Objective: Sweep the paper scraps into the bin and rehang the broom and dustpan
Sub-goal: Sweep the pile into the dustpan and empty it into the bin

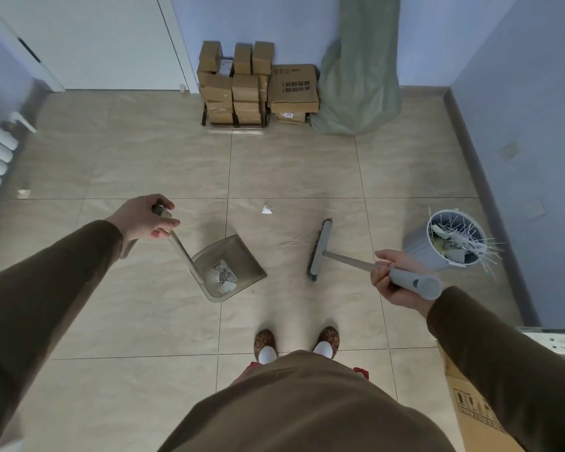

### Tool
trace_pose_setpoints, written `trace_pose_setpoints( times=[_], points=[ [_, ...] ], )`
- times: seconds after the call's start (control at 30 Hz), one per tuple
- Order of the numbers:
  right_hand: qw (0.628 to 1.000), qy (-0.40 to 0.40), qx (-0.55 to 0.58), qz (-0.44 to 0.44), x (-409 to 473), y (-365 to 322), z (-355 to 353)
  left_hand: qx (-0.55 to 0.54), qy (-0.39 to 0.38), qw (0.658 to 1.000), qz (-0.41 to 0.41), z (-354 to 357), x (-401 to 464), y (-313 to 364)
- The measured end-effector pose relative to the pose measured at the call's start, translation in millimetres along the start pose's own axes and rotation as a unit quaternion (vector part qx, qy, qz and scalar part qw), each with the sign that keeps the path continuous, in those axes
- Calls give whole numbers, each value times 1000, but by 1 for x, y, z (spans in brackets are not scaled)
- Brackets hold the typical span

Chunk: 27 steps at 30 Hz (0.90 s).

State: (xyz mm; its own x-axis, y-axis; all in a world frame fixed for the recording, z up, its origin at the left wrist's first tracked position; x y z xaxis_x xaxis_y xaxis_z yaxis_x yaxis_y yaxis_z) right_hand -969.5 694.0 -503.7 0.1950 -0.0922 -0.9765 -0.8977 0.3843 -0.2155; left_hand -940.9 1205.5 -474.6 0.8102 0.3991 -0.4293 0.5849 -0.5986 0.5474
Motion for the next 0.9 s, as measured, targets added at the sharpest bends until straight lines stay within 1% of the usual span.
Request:
trace_pose_setpoints(
  times=[0.07, 0.17, 0.3, 0.37, 0.47, 0.57, 0.63, 0.7, 0.83, 0.9],
  points=[
    [1000, -1, -14, -5, -3, 4, 4, 57, -24, 998, -21, -7, 2, -8],
    [999, -2, -31, -22, -8, 9, 12, 122, -23, 990, -62, -21, 6, -20],
    [998, -24, -47, -38, -17, 18, 36, 222, -42, 970, -86, -25, 2, -38],
    [997, -47, -49, -41, -20, 22, 53, 278, -52, 956, -83, -20, -3, -45],
    [994, -101, -22, -35, -18, 24, 85, 346, -44, 935, -68, -14, -3, -51],
    [986, -169, 10, -8, -6, 22, 123, 396, -7, 918, -20, -12, -4, -42],
    [982, -186, 4, 23, 9, 20, 148, 403, 38, 913, 39, -6, -4, -27],
    [985, -168, -13, 32, 28, 15, 171, 378, 60, 920, 81, 8, -6, -12],
    [986, -162, 34, 30, 73, 2, 212, 319, 53, 937, 132, 50, -15, 9],
    [985, -159, 64, 35, 97, -3, 218, 304, 36, 940, 151, 73, -20, 13]
  ],
)
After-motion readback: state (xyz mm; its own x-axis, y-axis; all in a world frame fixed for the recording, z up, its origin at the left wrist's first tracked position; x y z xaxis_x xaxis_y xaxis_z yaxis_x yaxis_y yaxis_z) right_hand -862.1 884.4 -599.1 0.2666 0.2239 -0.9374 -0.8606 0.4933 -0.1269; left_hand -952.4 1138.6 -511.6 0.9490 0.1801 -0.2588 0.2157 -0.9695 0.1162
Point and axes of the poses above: each hand's wrist, its own x-axis towards the middle knuckle, its own z-axis out of the palm, y = z × x, the point moved 4 cm from there along x, towards the middle knuckle, and after that the axes turned 13 degrees about y, right-handed, at the moved point
